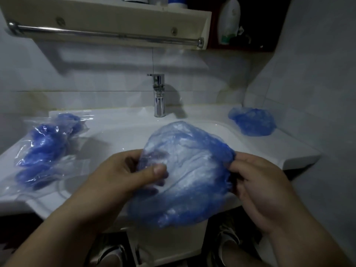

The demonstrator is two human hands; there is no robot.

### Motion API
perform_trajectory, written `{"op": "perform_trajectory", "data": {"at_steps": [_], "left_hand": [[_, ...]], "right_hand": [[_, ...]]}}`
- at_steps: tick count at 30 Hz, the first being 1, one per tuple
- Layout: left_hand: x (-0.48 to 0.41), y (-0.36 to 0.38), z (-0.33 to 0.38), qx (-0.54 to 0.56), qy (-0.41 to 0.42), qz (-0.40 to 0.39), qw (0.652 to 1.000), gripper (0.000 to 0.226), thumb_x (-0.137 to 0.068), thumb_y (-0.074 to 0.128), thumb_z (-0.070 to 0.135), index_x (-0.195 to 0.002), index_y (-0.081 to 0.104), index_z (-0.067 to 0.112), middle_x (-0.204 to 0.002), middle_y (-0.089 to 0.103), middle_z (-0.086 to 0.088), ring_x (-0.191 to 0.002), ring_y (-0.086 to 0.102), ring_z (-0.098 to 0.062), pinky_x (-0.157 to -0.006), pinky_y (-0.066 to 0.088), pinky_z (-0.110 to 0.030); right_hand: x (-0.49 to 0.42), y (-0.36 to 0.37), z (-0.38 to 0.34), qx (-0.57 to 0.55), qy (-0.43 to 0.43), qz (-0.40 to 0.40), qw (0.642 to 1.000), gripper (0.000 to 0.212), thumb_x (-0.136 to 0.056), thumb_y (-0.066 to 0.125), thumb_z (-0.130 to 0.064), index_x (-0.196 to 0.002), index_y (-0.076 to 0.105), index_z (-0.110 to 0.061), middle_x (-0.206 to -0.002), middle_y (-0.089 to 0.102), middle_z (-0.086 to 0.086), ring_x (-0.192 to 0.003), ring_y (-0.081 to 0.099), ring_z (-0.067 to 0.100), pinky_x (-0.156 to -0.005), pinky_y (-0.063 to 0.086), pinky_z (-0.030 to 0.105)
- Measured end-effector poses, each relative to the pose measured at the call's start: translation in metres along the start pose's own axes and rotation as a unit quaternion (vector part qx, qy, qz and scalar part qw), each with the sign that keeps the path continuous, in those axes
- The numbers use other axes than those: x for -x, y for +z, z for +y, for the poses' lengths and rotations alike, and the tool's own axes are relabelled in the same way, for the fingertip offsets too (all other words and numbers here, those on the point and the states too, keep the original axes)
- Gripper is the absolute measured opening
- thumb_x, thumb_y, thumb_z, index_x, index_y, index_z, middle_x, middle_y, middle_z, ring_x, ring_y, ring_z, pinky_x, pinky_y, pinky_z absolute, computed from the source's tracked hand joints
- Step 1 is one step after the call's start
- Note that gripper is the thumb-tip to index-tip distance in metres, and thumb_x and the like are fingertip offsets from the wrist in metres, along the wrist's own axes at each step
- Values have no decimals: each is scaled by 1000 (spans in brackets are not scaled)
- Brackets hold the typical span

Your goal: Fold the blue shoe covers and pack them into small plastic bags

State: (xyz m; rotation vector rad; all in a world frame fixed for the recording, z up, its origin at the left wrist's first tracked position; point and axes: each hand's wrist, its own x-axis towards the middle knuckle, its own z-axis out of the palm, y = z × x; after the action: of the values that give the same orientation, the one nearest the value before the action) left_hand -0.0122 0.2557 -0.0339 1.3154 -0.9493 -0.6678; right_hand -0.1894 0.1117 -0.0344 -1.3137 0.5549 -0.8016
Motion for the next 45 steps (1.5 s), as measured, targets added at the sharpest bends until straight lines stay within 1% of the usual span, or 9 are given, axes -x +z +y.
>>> {"op": "perform_trajectory", "data": {"at_steps": [3,7,10,16,23,29,34,40,45], "left_hand": [[-4,7,0,47,-11,120,992,28,-72,67,35,-72,76,9,-59,62,-11,-51,54,-19,-50,47,-22],[-1,6,3,33,37,154,987,29,-81,54,38,-74,79,25,-79,75,-7,-70,69,-17,-71,56,-33],[5,6,3,-61,144,181,971,21,-88,55,55,-87,74,46,-90,76,9,-89,71,-12,-85,53,-37],[12,-8,0,-264,220,19,939,31,-76,64,47,-106,68,37,-104,71,17,-94,67,-4,-77,52,-20],[1,-23,-35,-395,271,-107,872,15,-83,68,49,-88,70,35,-97,65,20,-82,66,0,-66,53,-23],[16,-18,-18,-418,200,-81,882,54,-85,51,65,-67,62,15,-60,59,5,-54,59,-7,-51,47,-29],[17,-6,-9,-375,106,27,921,41,-86,53,57,-80,68,19,-63,69,6,-58,65,-5,-58,48,-22],[14,2,-15,-371,-10,128,920,12,-90,60,36,-99,62,28,-52,68,11,-49,63,3,-50,42,-12],[12,-3,-19,-471,-43,170,864,62,-80,74,32,-132,38,37,-70,68,14,-65,59,1,-60,41,-23]], "right_hand": [[1,-5,-3,-4,13,8,1000,25,-91,56,-13,-74,74,-6,-65,67,7,-53,57,16,-48,42,21],[-2,-17,-8,-6,-4,3,1000,26,-83,61,-27,-80,70,-3,-54,42,8,-36,25,5,-35,18,14],[0,-15,-15,-3,-91,-13,996,16,-70,69,-23,-80,78,-16,-64,62,9,-43,51,11,-40,41,18],[-3,-27,2,175,-168,-59,968,40,-65,65,23,-73,75,-15,-80,76,-4,-76,70,4,-70,50,11],[-3,-38,20,445,-199,-118,865,28,-52,63,-20,-74,67,-36,-82,69,-15,-77,66,-1,-69,45,7],[-1,-37,15,439,-200,-113,869,15,-75,64,-40,-89,69,-37,-87,68,-14,-82,66,4,-70,47,15],[-3,-24,13,360,-140,-61,921,22,-96,52,-26,-91,73,-33,-85,72,-24,-82,65,-9,-68,44,4],[-14,-15,23,446,-124,61,884,19,-94,55,-24,-93,74,-23,-74,70,-12,-71,64,0,-57,43,10],[-17,-8,29,519,-113,92,842,26,-92,55,-25,-112,71,-24,-93,72,-4,-81,62,11,-63,41,16]]}}
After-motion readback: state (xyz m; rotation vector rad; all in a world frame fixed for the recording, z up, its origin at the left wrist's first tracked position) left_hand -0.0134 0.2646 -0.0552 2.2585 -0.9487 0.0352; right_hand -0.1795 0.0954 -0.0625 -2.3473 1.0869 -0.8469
